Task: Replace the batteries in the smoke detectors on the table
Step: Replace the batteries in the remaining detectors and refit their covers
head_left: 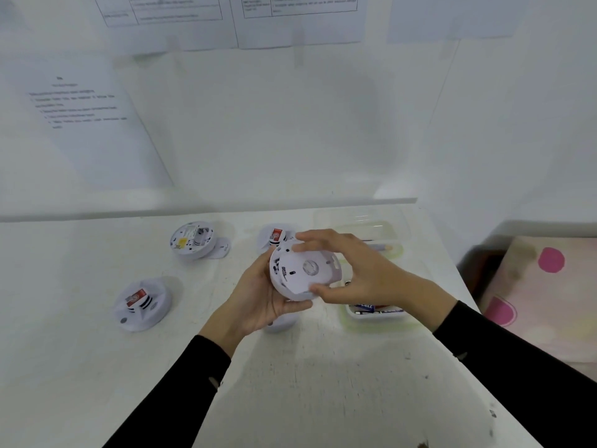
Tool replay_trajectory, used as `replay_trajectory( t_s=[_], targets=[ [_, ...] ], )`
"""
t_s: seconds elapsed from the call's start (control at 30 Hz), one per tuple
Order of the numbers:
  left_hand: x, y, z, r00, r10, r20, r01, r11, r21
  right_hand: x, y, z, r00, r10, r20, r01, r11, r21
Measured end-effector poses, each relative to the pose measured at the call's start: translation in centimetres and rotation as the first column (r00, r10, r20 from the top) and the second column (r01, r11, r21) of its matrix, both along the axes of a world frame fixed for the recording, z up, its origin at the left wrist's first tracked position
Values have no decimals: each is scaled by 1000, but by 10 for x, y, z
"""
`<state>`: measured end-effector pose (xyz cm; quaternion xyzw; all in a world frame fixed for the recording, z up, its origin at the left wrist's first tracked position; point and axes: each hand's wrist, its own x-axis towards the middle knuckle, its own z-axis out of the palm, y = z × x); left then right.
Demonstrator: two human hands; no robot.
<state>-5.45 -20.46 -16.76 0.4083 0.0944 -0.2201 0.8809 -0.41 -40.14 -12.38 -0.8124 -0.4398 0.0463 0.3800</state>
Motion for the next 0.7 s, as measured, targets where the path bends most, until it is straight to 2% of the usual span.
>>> replay_trajectory(
  t_s=[0.1,0.17,0.43,0.7],
  targets=[
    [3,3,-3,999,-49,-17,51,987,154,0,1,-1,999,19,40,-17,998,-53],
    [5,4,-5,995,-96,-29,100,975,197,-1,2,-3,999,22,34,-19,998,-63],
    [11,5,-7,982,-182,-48,188,945,268,2,2,-7,1000,11,20,-10,999,-44],
    [12,3,-1,987,-160,-8,155,939,308,5,1,-10,998,19,64,-14,997,-70]
  ],
)
